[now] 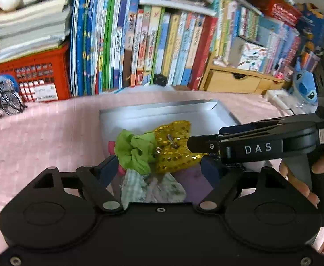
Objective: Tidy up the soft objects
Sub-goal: 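Open the right tool to drop the yellow bag in the tray while the left tool releases the scrunchie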
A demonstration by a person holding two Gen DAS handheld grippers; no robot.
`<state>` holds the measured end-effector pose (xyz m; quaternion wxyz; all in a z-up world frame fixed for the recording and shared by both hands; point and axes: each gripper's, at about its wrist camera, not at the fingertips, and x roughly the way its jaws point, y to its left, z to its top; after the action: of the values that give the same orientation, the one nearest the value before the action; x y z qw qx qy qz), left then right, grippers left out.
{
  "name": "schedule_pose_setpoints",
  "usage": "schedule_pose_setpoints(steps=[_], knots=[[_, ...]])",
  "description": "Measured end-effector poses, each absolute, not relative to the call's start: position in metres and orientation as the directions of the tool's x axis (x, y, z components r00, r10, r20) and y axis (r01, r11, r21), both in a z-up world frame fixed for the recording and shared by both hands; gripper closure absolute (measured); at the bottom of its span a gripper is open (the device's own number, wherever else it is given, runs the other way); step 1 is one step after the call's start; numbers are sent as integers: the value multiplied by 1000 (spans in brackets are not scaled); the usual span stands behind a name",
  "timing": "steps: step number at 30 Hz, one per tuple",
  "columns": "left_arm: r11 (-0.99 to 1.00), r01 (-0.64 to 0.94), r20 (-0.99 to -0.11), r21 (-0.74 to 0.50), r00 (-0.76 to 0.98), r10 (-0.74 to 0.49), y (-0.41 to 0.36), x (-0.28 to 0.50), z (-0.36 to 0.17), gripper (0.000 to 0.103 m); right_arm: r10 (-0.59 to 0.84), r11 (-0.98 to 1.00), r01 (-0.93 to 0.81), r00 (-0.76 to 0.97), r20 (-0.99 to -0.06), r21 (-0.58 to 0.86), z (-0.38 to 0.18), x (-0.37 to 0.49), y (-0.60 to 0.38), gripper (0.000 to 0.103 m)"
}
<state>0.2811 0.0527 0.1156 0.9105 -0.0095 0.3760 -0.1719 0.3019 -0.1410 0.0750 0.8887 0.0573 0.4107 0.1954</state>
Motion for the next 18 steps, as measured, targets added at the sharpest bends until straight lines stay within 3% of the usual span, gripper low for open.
schedule_pose_setpoints(steps=[9, 18], knots=[[933, 350, -600, -88, 728, -330, 58, 215, 139, 17, 386, 920, -312, 634, -670, 236, 102, 247, -142, 18], [950, 312, -533, 12, 806, -258, 69, 154, 142, 16, 426, 902, -350, 635, -645, 251, 113, 201, -140, 17]])
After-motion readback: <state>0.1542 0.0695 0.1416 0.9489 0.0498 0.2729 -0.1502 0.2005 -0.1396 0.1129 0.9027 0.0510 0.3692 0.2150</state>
